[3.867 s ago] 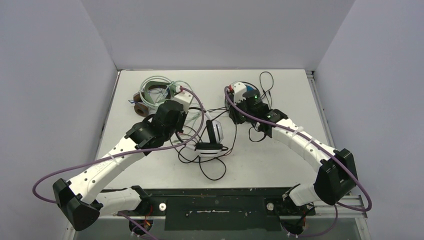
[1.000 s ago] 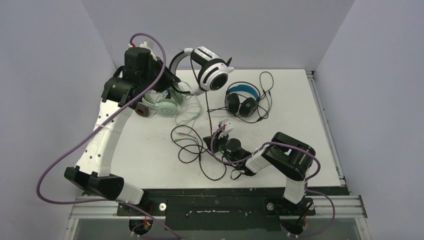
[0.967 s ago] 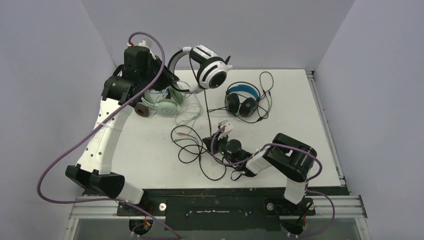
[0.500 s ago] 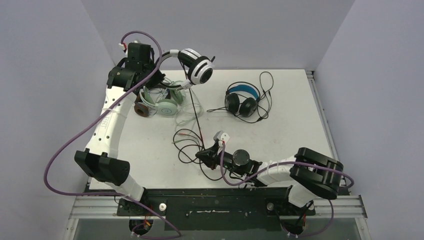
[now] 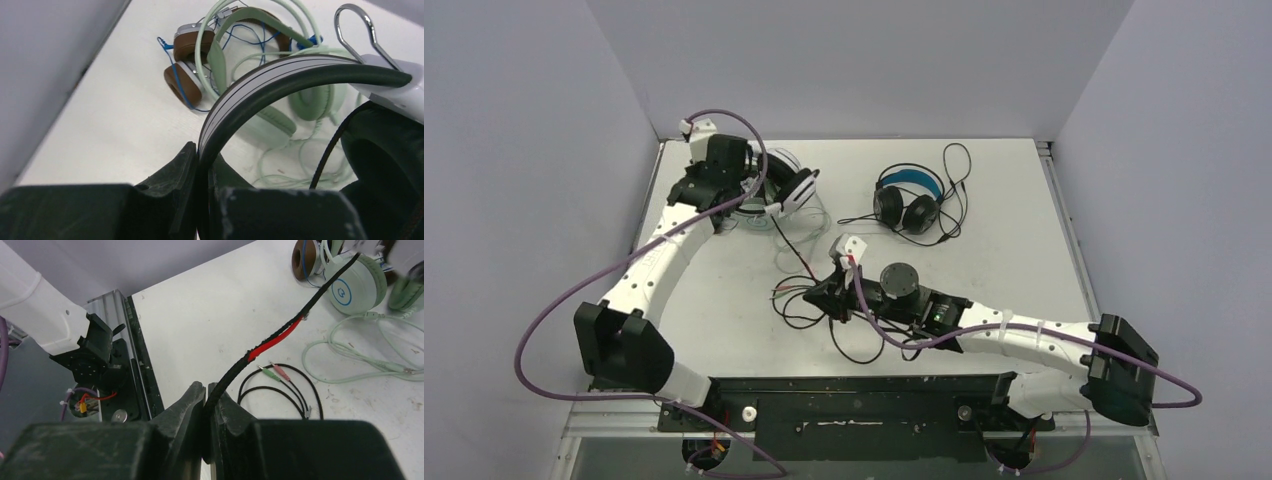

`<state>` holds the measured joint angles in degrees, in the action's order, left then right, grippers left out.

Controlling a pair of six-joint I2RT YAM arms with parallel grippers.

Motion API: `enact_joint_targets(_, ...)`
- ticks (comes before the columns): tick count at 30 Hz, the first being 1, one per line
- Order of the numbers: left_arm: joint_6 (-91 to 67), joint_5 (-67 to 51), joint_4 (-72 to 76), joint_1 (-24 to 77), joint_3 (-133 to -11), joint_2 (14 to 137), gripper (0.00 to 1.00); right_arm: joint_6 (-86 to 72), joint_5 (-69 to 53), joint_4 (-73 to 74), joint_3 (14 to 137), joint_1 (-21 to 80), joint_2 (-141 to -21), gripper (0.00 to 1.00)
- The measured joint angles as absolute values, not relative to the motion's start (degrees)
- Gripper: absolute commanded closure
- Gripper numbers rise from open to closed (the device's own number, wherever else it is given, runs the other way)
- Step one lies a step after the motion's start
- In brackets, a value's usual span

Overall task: Wrap the headphones
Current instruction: Wrap the headphones cable around the headphones.

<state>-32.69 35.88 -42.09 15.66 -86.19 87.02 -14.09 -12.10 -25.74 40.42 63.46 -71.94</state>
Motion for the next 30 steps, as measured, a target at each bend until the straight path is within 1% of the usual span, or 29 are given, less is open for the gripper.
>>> enact_joint_targets(3, -24.75, 40.93, -33.74, 19.68, -77.62, 82.72, 1.00, -13.17, -13.80, -15.51, 48.23, 61.32, -72.20, 0.94)
enact_joint_targets(6, -15.31, 45.12, -25.12, 26.74, -69.91, 78.28, 1.00, -12.40, -15.55, -8.88, 54.81, 57.34, -72.62, 0.95)
enact_joint_targets(9, -8.58, 46.09, -20.16, 32.10, -65.87, 75.64, 1.00, -10.72, -15.88, -2.26, 59.51, 53.34, -72.71, 0.96)
enact_joint_targets(13, -4.75, 46.65, -18.50, 33.39, -64.40, 73.89, 1.00, -7.73, -14.85, 5.80, 63.99, 51.11, -73.21, 0.97)
enact_joint_targets(17, -2.92, 47.79, -17.74, 32.99, -63.94, 73.52, 1.00, -5.58, -14.44, 10.87, 66.06, 50.41, -73.47, 0.96)
enact_joint_targets(20, -1.63, 46.68, -17.56, 33.08, -62.72, 73.52, 1.00, -4.58, -14.31, 13.41, 66.67, 49.84, -73.47, 0.94)
enact_joint_targets(23, -0.08, 43.09, -17.82, 33.47, -61.01, 73.49, 1.00, -3.14, -13.74, 16.14, 68.01, 48.88, -73.47, 0.92)
enact_joint_targets(30, 2.46, 33.80, -21.74, 35.48, -59.55, 73.14, 1.00, 0.95, -9.39, 20.25, 69.28, 46.46, -73.67, 0.94)
